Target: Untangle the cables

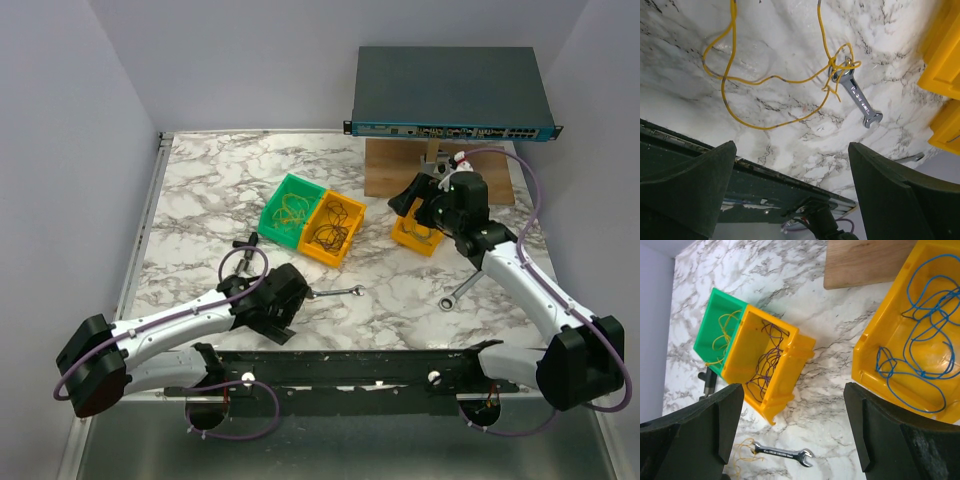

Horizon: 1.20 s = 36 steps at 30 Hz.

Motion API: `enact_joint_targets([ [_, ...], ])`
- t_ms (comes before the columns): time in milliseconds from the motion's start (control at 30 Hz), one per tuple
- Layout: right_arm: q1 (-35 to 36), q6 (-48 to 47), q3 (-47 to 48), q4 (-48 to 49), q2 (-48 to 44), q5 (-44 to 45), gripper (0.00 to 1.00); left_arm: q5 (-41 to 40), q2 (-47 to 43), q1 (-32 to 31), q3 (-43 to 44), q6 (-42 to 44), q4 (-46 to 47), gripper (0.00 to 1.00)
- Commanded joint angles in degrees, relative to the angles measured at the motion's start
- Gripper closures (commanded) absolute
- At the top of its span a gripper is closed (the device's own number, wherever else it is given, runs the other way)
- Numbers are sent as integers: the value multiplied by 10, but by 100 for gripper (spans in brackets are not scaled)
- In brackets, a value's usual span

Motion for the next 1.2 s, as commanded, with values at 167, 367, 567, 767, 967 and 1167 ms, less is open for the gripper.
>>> enact_joint_targets([
  [167, 2, 30, -30, 42, -37, -54, 11, -114, 18, 12, -5, -161, -16, 1],
  [367, 2, 32, -31, 46, -40, -52, 11, -88, 47, 57, -4, -128, 22, 2],
  [567, 2, 32, -32, 46, -42, -51, 11, -52, 83, 115, -3, -80, 54, 2],
  [767, 2, 31, -34, 51, -40, -50, 11, -20, 135, 141, 9, -44, 76, 32],
  [967, 2, 31, -35, 49, -40, -45, 11, -9, 175, 142, 43, 6, 59, 76],
  [1167, 2, 30, -38, 48, -44, -41, 11, -62, 122, 141, 39, 12, 10, 100],
])
